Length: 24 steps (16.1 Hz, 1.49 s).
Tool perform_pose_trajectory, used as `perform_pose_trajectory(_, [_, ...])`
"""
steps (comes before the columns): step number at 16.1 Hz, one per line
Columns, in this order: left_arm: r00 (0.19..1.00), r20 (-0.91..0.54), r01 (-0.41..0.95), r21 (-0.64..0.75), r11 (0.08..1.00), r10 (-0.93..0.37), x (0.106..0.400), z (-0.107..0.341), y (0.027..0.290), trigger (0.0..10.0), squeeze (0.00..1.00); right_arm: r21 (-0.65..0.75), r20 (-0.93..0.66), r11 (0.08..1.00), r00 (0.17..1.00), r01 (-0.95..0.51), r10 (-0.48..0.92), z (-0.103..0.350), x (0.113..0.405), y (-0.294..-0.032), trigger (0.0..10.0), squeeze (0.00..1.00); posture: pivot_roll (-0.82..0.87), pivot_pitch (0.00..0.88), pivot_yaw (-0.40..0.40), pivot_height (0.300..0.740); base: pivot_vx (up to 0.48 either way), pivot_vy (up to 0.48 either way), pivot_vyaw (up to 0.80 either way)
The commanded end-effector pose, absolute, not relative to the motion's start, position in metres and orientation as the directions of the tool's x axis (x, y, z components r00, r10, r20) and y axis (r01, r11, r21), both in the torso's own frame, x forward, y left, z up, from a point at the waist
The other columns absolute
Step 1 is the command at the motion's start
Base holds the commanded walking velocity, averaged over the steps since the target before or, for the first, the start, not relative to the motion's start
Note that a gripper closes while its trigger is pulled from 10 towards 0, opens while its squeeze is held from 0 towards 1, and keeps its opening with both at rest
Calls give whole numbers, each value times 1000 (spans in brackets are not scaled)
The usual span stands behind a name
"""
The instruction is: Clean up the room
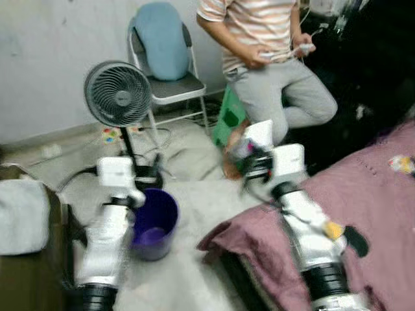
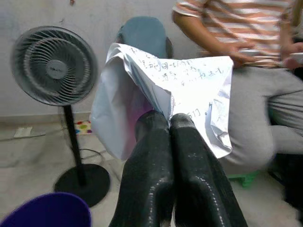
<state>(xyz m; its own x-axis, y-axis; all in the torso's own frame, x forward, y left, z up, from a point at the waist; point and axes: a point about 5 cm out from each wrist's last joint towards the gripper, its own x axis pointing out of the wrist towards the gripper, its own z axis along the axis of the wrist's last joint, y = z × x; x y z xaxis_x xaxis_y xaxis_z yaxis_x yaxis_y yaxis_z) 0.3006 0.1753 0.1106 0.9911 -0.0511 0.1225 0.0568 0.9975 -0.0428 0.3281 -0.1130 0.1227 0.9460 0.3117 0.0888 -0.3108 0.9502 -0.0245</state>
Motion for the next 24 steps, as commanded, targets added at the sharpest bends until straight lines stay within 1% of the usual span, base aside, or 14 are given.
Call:
perform_pose_trajectory(1, [990, 130, 68, -37, 997, -62, 302, 113, 172, 10000, 0, -38, 92, 950, 946, -310, 312, 123, 328, -117, 10000, 0, -73, 0, -33, 740, 251, 0, 469])
perform_pose_trajectory(5, [995, 104, 16, -32, 999, -12, 304, 111, 175, 10000, 0, -39, 93, 949, 945, -312, 314, 123, 328, -116, 10000, 0, -71, 0, -33, 740, 63, 0, 661])
perform_pose_trajectory(13, [993, 107, 46, -22, 999, -43, 306, 112, 173, 10000, 0, -37, 96, 948, 943, -317, 320, 123, 329, -114, 10000, 0, -70, 0, -29, 740, 0, 0, 770])
perform_pose_trajectory(16, [990, 116, 81, -29, 996, -77, 306, 112, 169, 10000, 0, -12, 96, 951, 947, -308, 308, 123, 331, -117, 10000, 0, -74, 0, -27, 740, 0, 0, 0])
perform_pose_trajectory(24, [990, 116, 87, -36, 996, -82, 308, 112, 170, 10000, 0, -17, 95, 951, 946, -309, 309, 124, 332, -117, 10000, 0, -77, 0, -29, 740, 285, 0, 0])
